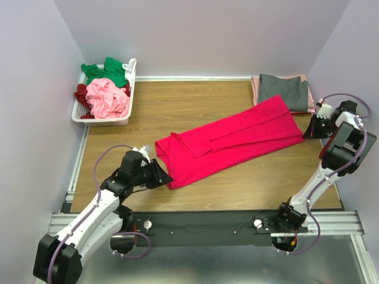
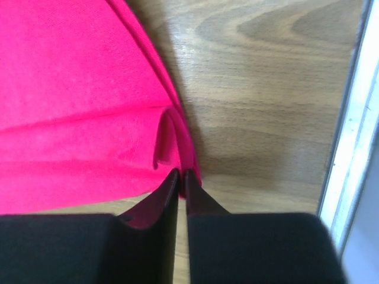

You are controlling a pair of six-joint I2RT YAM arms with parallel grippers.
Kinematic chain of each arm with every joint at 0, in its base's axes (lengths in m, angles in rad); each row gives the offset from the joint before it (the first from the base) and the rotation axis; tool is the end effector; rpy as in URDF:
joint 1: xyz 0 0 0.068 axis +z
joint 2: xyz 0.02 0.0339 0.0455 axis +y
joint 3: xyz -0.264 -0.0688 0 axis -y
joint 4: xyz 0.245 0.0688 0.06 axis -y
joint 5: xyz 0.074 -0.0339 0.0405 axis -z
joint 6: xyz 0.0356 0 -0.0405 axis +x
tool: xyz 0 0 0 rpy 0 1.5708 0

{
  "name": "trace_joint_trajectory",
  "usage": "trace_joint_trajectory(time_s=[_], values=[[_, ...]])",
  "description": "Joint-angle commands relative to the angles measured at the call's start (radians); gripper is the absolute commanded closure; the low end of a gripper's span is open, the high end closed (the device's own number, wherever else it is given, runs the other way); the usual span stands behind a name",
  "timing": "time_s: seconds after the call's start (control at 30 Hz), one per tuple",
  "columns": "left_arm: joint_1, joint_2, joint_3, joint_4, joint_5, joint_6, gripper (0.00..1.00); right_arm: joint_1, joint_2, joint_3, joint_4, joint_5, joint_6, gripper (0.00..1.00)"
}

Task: Fold and stack the t-shirts
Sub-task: Fold the tshirt

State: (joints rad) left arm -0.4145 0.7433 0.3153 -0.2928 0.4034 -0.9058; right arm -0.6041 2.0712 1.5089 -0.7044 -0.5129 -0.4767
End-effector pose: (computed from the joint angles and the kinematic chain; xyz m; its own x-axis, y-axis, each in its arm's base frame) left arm 0.1350 -0.0747 0.1746 -0.8767 -0.4050 -0.2597 -0.0802 0.6553 -0.7511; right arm 0.3534 -0.2227 0.1651 -0.8693 0.1142 -0.4809 -0.0280 0.9600 0.2786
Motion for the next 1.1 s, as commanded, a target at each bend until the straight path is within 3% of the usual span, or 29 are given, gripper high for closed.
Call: trace_joint_trajectory(time_s=[0.0, 0.2, 0.47, 0.7, 1.07], values=[[-0.009, -0.082, 0.037, -0.091, 0.083, -0.002, 0.55, -0.016, -0.068, -0.007, 0.028, 0.024, -0.023, 0.81], [-0.007, -0.157, 0.154, -0.163, -0.018, 0.001, 0.49, -0.016, -0.071, 0.010, 0.028, 0.030, -0.014, 0.65], [0.023, 0.108, 0.209, 0.078, -0.220, 0.097, 0.36, -0.011, -0.117, 0.007, 0.023, -0.033, -0.034, 0.47], [0.128, 0.450, 0.318, 0.153, -0.299, 0.169, 0.33, 0.033, -0.195, -0.078, 0.014, -0.111, -0.086, 0.44], [0.160, 0.698, 0.447, 0.164, -0.387, 0.176, 0.39, 0.075, -0.347, -0.177, 0.014, -0.196, -0.095, 0.43]])
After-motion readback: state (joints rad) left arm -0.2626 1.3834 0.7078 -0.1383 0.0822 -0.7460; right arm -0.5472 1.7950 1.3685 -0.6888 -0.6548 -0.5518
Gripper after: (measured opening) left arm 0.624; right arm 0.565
